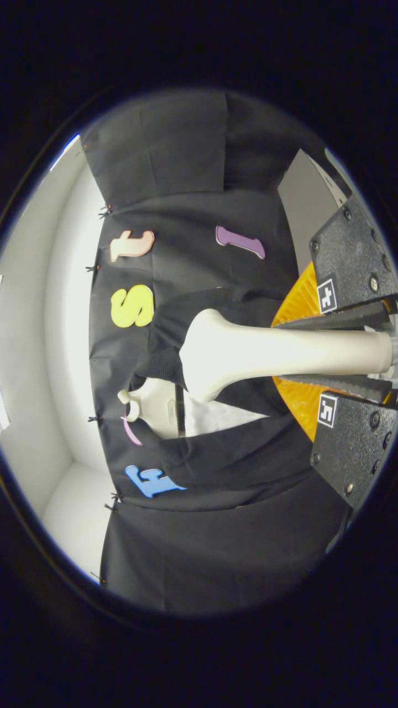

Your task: Iron the clothes twice with a garment steamer, once on the left side and once on the right side.

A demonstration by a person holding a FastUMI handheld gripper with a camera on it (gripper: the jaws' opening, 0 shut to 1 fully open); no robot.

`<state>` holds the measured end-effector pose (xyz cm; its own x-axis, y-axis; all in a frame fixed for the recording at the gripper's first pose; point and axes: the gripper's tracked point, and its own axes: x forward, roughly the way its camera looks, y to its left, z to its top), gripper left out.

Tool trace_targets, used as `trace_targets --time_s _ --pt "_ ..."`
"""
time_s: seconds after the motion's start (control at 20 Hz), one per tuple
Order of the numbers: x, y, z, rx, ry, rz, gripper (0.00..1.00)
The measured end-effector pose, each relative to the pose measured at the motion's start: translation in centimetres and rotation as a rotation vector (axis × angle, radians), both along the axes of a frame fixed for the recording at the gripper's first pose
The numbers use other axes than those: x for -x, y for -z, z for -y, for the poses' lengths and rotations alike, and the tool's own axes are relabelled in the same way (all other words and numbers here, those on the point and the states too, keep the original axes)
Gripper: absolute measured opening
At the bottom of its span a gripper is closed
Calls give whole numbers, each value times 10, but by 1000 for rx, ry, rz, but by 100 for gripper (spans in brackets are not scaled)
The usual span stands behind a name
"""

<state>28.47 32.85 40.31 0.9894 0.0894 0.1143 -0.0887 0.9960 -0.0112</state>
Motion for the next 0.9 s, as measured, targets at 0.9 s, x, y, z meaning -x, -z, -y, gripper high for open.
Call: trace_targets --time_s 0.9 --pt "-37 49 10 32 23 -90 39"
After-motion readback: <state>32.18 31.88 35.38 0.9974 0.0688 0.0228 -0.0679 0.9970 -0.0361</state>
